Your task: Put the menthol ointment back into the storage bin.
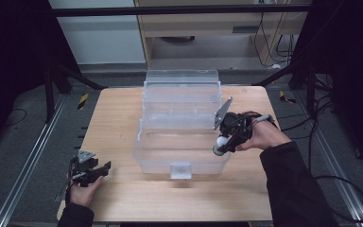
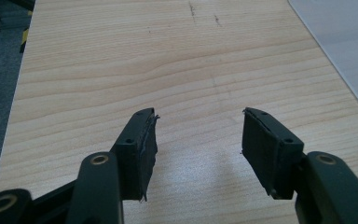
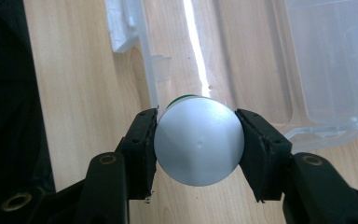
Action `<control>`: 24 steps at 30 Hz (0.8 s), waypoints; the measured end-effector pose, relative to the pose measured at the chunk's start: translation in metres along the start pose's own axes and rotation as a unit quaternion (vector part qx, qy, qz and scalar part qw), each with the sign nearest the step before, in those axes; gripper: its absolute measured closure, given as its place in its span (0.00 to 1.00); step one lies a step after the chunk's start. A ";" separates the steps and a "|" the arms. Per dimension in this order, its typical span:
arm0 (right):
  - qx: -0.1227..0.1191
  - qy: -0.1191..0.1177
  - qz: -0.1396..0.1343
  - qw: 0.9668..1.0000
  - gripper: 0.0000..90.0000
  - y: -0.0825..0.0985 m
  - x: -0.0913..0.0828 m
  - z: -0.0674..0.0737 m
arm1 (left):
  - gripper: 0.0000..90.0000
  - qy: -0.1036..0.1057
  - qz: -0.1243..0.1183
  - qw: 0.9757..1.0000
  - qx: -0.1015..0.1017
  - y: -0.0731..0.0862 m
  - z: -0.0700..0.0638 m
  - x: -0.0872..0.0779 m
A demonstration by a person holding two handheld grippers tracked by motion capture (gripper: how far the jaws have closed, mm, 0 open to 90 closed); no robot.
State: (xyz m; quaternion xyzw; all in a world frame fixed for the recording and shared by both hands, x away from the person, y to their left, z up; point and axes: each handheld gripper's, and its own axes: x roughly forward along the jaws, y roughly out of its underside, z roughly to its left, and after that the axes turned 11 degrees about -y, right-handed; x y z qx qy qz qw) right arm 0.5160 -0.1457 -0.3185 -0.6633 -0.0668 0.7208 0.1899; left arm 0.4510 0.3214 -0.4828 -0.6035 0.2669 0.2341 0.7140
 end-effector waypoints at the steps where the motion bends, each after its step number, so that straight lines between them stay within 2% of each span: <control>1: 0.000 0.001 0.002 1.000 0.56 0.000 0.002 -0.002 | 0.49 0.000 0.000 1.000 0.000 0.000 0.000 0.000; 12: -0.007 0.000 0.009 1.000 0.56 -0.002 0.019 -0.017 | 0.49 0.001 0.000 1.000 -0.001 0.000 0.001 0.000; 14: 0.000 0.001 0.012 1.000 0.56 0.002 0.025 -0.020 | 0.49 0.000 0.000 1.000 0.000 0.000 0.000 0.000; 17: -0.004 0.001 0.015 1.000 0.56 0.005 0.028 -0.023 | 0.49 0.001 0.000 1.000 0.000 0.000 0.000 0.000; 21: 0.006 -0.007 0.022 1.000 0.56 0.010 0.037 -0.026 | 0.49 0.000 0.001 1.000 0.000 0.000 0.001 0.000; 24: 0.005 -0.007 0.022 1.000 0.56 0.013 0.041 -0.027 | 0.49 0.000 0.001 1.000 0.000 0.000 0.001 0.000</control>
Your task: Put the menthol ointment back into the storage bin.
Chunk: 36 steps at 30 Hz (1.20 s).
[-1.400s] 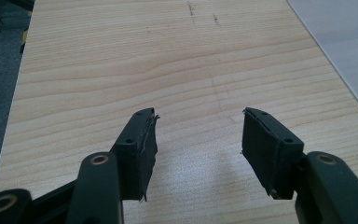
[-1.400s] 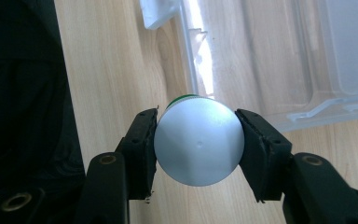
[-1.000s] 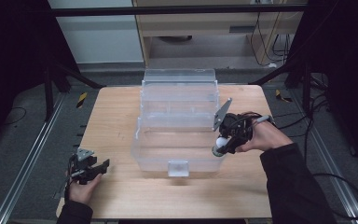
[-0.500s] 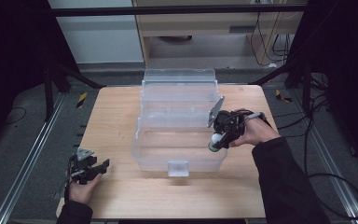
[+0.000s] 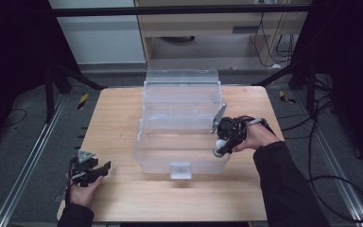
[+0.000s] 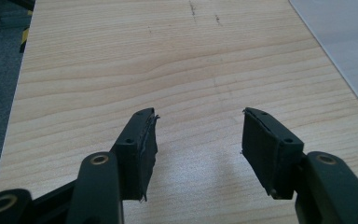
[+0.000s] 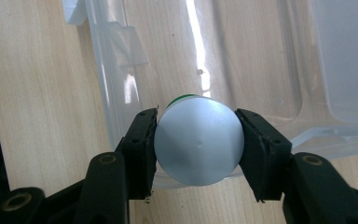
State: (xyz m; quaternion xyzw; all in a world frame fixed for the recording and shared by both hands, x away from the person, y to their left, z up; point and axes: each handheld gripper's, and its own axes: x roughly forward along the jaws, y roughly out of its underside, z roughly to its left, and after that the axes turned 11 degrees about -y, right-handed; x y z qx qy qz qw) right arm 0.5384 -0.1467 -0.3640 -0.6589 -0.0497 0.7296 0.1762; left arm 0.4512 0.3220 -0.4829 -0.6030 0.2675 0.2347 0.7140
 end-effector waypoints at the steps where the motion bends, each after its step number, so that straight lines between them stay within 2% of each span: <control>1: 0.000 0.000 0.000 1.000 0.56 0.000 0.000 0.000 | 0.49 0.000 0.000 1.000 0.000 0.000 0.000 0.000; 9: 0.004 -0.005 0.002 1.000 0.56 0.004 0.010 -0.003 | 0.49 0.000 0.000 1.000 0.000 0.000 0.000 0.000; 14: 0.001 -0.007 0.015 1.000 0.56 0.006 0.015 -0.004 | 0.49 0.000 0.000 1.000 0.000 0.000 0.000 0.000; 23: 0.008 -0.012 0.012 1.000 0.56 0.008 0.022 -0.006 | 0.49 0.000 0.000 1.000 0.000 0.000 0.000 0.000; 36: 0.002 -0.021 0.017 1.000 0.56 0.009 0.033 -0.007 | 0.49 0.000 0.000 1.000 0.001 0.000 0.000 0.001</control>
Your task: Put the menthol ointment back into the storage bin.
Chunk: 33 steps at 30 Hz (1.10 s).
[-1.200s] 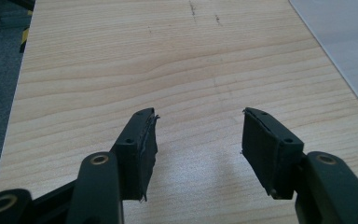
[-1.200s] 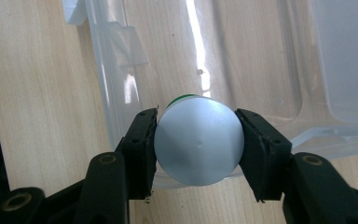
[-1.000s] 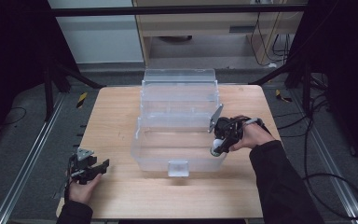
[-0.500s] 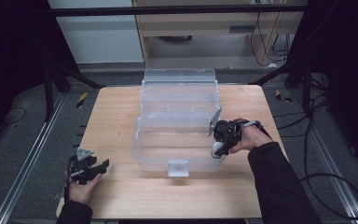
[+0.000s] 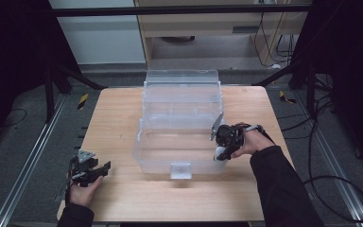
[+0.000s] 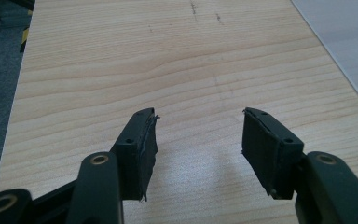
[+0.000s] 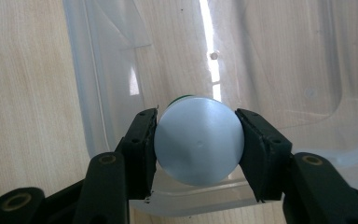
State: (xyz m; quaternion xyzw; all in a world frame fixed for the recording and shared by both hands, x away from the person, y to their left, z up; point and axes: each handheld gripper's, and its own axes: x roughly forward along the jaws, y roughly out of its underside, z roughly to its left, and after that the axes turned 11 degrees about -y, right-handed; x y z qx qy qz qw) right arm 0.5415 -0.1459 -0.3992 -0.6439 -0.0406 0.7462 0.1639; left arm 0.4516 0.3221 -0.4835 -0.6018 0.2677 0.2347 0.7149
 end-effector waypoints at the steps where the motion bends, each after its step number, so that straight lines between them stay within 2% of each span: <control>1: 0.003 -0.002 0.004 1.000 0.56 -0.001 0.001 0.001 | 0.49 0.000 0.000 1.000 0.000 0.000 0.000 0.000; 10: 0.008 -0.002 0.012 1.000 0.56 -0.001 0.003 0.000 | 0.49 0.001 0.000 1.000 0.000 0.000 0.000 0.000; 13: 0.007 -0.002 0.008 1.000 0.59 0.000 0.001 0.000 | 0.49 0.001 0.001 1.000 0.000 0.000 0.000 0.000; 20: 0.013 0.006 -0.001 1.000 0.59 0.001 -0.003 0.002 | 0.49 0.001 0.000 1.000 0.000 0.000 0.000 0.000; 23: 0.013 0.014 -0.015 1.000 0.58 0.001 -0.007 0.004 | 0.49 0.001 0.000 1.000 0.000 0.000 0.000 0.000; 24: 0.017 0.023 -0.035 0.999 0.55 0.002 -0.012 0.006 | 0.49 0.001 0.000 1.000 0.000 0.000 0.000 0.000; 26: 0.028 0.036 -0.056 0.997 0.50 0.003 -0.017 0.009 | 0.49 0.002 -0.001 1.000 0.000 0.000 0.000 -0.001; 27: 0.028 0.036 -0.056 0.997 0.50 0.003 -0.017 0.009 | 0.49 0.002 -0.001 1.000 0.000 0.000 0.000 -0.001; 28: 0.032 0.051 -0.076 0.995 0.46 0.005 -0.022 0.011 | 0.49 0.002 -0.001 1.000 0.000 0.000 0.000 -0.001; 31: 0.035 0.071 -0.114 0.990 0.43 0.009 -0.031 0.017 | 0.48 0.004 -0.002 1.000 -0.001 0.000 -0.001 -0.001; 33: 0.044 0.082 -0.144 0.985 0.38 0.013 -0.036 0.023 | 0.48 0.005 -0.001 1.000 0.000 0.000 -0.001 -0.001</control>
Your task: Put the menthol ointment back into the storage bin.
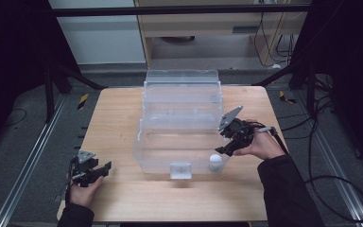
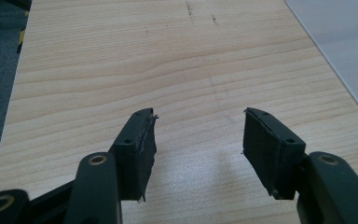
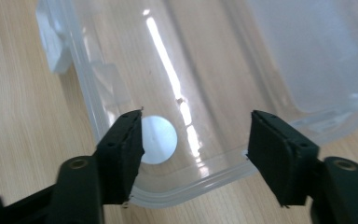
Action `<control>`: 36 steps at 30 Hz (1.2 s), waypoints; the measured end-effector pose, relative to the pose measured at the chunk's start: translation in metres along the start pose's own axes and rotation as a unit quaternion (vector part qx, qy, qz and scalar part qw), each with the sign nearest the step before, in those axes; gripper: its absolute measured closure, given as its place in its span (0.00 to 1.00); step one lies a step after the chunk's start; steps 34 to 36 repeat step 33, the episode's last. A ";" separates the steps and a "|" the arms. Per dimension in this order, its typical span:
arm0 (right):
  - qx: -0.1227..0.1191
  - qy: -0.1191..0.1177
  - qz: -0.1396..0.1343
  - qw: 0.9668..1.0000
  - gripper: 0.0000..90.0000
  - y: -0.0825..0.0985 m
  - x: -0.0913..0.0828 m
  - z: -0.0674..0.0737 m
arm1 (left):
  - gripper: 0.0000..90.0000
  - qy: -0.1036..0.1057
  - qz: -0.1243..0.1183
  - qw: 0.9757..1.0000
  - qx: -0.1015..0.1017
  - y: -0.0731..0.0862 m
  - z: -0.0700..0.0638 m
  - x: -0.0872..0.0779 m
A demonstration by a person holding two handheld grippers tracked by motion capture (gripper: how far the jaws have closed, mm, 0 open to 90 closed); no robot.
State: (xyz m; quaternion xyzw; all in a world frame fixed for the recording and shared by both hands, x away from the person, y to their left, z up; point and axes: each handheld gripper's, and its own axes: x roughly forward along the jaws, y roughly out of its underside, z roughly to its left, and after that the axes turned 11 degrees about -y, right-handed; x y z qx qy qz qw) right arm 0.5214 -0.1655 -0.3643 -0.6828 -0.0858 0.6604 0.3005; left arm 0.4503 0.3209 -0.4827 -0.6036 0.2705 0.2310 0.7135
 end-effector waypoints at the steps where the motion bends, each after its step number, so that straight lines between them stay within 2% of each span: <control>1: 0.004 0.008 -0.011 1.000 0.35 0.001 -0.003 0.001 | 0.48 0.000 0.000 1.000 0.000 0.000 0.000 0.000; 2: 0.018 0.022 -0.029 0.999 0.27 0.004 -0.007 0.003 | 0.48 0.001 0.000 1.000 0.000 0.000 -0.001 0.000; 5: 0.053 0.054 -0.077 0.994 0.24 0.013 -0.018 0.007 | 0.47 0.001 -0.001 1.000 0.000 0.000 -0.001 0.000; 9: 0.094 0.094 -0.138 0.982 0.21 0.032 -0.031 0.014 | 0.46 0.002 -0.001 1.000 0.001 0.000 -0.002 0.000; 15: 0.129 0.138 -0.185 0.964 0.18 0.061 -0.037 0.024 | 0.45 0.003 0.000 1.000 0.001 0.000 -0.003 0.000; 17: 0.141 0.144 -0.201 0.959 0.18 0.070 -0.038 0.027 | 0.44 0.002 -0.001 1.000 0.001 0.000 -0.003 0.000; 18: 0.151 0.152 -0.217 0.953 0.18 0.079 -0.037 0.028 | 0.44 0.003 -0.001 1.000 0.001 0.000 -0.004 -0.001; 19: 0.154 0.152 -0.220 0.951 0.18 0.083 -0.036 0.029 | 0.43 0.002 -0.002 1.000 0.002 0.000 -0.004 -0.001; 20: 0.161 0.156 -0.225 0.948 0.18 0.088 -0.035 0.029 | 0.43 0.003 -0.002 1.000 0.002 0.001 -0.004 -0.001; 23: 0.187 0.166 -0.248 0.936 0.18 0.106 -0.030 0.028 | 0.42 0.005 -0.005 1.000 0.004 0.001 -0.005 0.000; 24: 0.197 0.167 -0.259 0.931 0.17 0.113 -0.028 0.027 | 0.42 0.005 -0.005 1.000 0.004 0.001 -0.005 0.000; 26: 0.212 0.173 -0.265 0.924 0.17 0.123 -0.024 0.024 | 0.41 0.005 -0.007 1.000 0.005 0.001 -0.005 0.000; 27: 0.221 0.176 -0.260 0.923 0.16 0.128 -0.022 0.022 | 0.40 0.005 -0.008 1.000 0.005 0.001 -0.004 0.000; 28: 0.226 0.189 -0.265 0.918 0.15 0.132 -0.021 0.020 | 0.40 0.004 -0.009 1.000 0.006 0.001 -0.004 0.000; 30: 0.247 0.194 -0.281 0.907 0.16 0.144 -0.018 0.018 | 0.38 0.003 -0.012 1.000 0.005 0.001 -0.004 0.001; 31: 0.252 0.196 -0.287 0.903 0.15 0.149 -0.016 0.019 | 0.37 0.000 -0.013 1.000 0.006 0.002 -0.003 0.001; 33: 0.262 0.199 -0.281 0.902 0.15 0.159 -0.012 0.019 | 0.36 -0.002 -0.014 1.000 0.004 0.002 -0.003 0.002; 36: 0.262 0.199 -0.281 0.902 0.15 0.159 -0.012 0.019 | 0.36 -0.002 -0.014 1.000 0.004 0.002 -0.003 0.002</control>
